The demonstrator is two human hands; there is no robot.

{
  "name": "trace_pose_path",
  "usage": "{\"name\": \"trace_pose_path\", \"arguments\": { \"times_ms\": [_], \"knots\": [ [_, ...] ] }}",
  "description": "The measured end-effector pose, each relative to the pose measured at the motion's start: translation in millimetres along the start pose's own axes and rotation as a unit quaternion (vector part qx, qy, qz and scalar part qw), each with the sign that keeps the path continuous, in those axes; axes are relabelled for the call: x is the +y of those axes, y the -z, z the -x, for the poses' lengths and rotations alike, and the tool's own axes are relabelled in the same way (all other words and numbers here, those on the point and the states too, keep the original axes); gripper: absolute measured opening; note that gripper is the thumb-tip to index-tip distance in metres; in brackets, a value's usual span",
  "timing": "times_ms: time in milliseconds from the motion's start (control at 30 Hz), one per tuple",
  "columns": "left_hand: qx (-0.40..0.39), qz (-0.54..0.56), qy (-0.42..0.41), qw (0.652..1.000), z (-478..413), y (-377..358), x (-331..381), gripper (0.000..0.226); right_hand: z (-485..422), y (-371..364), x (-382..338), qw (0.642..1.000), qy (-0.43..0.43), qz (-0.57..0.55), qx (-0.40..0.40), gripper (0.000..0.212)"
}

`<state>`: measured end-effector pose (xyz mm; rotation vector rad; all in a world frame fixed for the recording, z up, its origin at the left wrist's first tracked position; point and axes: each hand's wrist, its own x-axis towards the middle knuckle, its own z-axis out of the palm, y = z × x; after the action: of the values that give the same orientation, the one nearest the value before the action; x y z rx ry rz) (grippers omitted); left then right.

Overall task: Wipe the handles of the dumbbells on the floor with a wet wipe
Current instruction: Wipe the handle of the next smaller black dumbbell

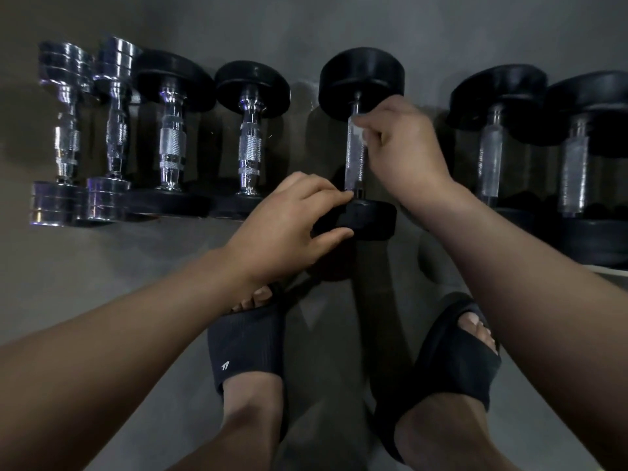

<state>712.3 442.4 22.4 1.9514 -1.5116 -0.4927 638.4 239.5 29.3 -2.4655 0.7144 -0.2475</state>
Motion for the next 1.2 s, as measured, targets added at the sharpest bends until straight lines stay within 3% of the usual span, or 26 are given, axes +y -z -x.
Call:
{"name": "trace_pose_path", "arguments": {
  "times_ms": [133,333,533,667,933,1067,1200],
  "knots": [
    [0.015,0.009,0.005,1.0,0.3,-5.0,2.5,0.051,7.2,-4.6,-0.1,0.998,-0.017,0.037,0.043,0.024],
    [0.012,0.022,-0.008,1.0,0.1,-4.5,3.4,0.048,-1.9,-5.1,2.2,0.999,-0.04,0.013,0.004,0.03],
    [0.02,0.03,0.021,0.999,4.0,-3.2,4.1,0.05,15.1,2.1,7.9,0.998,0.04,0.019,-0.038,0.023],
    [0.021,0.033,0.039,0.998,3.8,-5.6,9.5,0.047,-4.3,5.7,7.9,1.0,-0.015,-0.003,-0.024,0.027],
    [0.014,0.031,0.002,0.999,-4.0,-9.0,14.2,0.039,8.6,12.3,8.5,0.997,-0.03,0.039,-0.056,0.036],
    [-0.006,0.032,-0.019,0.999,-11.2,-12.3,17.1,0.038,-2.2,11.8,11.7,0.998,-0.041,0.047,-0.032,0.038],
    [-0.012,0.022,-0.046,0.999,-12.1,-14.2,18.9,0.039,18.1,14.4,15.2,0.998,-0.03,0.019,-0.043,0.029]
  ]
}}
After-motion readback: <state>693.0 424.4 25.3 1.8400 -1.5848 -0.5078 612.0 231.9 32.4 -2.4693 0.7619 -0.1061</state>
